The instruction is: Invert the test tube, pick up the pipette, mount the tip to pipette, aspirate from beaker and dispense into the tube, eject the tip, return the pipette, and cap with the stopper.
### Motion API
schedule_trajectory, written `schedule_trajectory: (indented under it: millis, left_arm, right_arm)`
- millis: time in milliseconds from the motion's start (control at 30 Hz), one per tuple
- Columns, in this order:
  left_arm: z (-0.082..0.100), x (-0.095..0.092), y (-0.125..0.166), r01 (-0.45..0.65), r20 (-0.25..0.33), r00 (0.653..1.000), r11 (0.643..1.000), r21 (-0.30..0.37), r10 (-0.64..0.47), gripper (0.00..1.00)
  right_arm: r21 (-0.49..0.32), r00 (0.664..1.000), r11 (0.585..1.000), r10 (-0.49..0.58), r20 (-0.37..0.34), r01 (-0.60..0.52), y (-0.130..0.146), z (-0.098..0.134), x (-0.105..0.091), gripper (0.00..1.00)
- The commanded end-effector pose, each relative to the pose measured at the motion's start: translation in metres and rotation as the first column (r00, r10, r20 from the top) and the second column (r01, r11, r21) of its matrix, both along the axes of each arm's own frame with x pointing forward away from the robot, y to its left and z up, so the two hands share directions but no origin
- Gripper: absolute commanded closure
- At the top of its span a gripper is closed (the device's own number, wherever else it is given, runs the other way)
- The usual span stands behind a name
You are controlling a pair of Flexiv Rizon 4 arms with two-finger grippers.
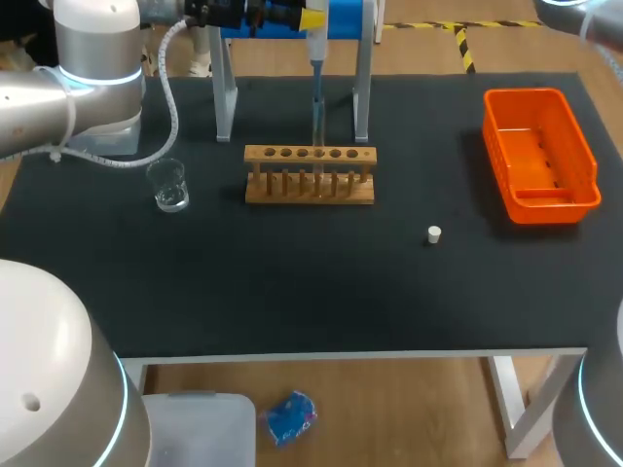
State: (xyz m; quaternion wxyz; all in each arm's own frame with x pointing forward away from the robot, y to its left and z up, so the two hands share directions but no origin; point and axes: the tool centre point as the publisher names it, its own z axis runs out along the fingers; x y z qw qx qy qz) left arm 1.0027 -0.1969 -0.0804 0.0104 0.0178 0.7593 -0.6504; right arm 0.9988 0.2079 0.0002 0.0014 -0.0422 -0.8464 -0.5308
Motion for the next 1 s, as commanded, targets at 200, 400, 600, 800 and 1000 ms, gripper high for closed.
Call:
schedule_trajectory:
  millis: [200,400,600,800,1000]
  left_arm:
    - [0.001,0.0,0.0,0.0,-0.001,1.0,1.0,0.002,0.0,1.0]
    - [0.001,0.0,0.0,0.0,-0.001,1.0,1.0,0.002,0.0,1.0]
    - [0.001,0.0,0.0,0.0,-0.001,1.0,1.0,0.002,0.0,1.0]
    - [0.001,0.0,0.0,0.0,-0.001,1.0,1.0,0.002,0.0,1.0]
    - [0.001,0.0,0.0,0.0,-0.001,1.0,1.0,0.002,0.0,1.0]
  right_arm:
    - [-0.008,0.997,1.0,0.011,0.08,-0.01,-0.021,0.021,-0.018,0.0]
    - [-0.018,0.992,1.0,0.003,0.123,-0.001,-0.052,0.01,-0.032,0.0]
    - [0.007,0.986,1.0,0.002,0.168,-0.003,-0.085,-0.023,-0.047,0.0]
    - [0.027,0.983,1.0,-0.012,0.185,0.007,-0.106,-0.067,-0.056,0.0]
    - [0.032,0.976,0.999,-0.008,0.218,0.001,-0.107,-0.104,-0.058,0.0]
